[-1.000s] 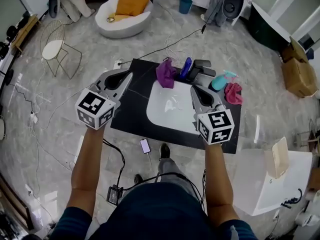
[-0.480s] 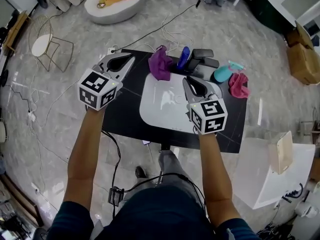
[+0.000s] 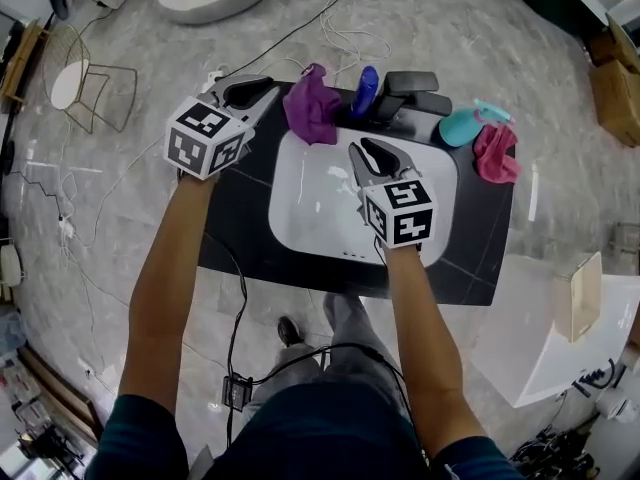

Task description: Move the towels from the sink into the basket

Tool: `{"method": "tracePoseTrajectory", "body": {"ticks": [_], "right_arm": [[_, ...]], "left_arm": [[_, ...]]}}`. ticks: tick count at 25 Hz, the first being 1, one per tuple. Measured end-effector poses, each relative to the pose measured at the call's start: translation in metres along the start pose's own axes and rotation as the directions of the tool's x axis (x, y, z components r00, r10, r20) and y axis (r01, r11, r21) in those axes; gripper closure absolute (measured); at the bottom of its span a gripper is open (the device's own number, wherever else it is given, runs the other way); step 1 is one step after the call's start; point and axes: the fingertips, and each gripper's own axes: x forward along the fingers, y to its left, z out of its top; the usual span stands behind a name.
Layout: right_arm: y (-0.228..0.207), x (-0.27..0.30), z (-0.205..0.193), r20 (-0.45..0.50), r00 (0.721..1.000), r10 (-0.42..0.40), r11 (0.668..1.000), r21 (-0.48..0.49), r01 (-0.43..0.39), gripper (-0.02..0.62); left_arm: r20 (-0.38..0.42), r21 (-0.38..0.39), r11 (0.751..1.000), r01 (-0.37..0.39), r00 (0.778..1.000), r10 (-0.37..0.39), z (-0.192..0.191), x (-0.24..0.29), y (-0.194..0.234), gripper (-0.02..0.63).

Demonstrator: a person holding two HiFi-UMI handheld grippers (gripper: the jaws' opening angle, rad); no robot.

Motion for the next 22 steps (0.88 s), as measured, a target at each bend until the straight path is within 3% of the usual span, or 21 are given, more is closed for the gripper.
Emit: {"method": "tracePoseTrajectory", "body": {"ticks": [16,22], "right_arm": [[-0.031,0.105,-0.099,-0.139,0.987,0.076,0.990,0.132,-0.057,0.454],[-0.035,0.137,-0.117,-0.159,0.983,0.087,0.986,0.155,-0.062,0.451]], "left_arm": [[-0.182,-0.077,0.996,0.049,0.981,-0.062,-0.090,0.122,0.032,0.396],[-0.225,-0.085,0.994,0.068,0.971,-0.086,-0.113,0.141,0.042,0.390]]}}
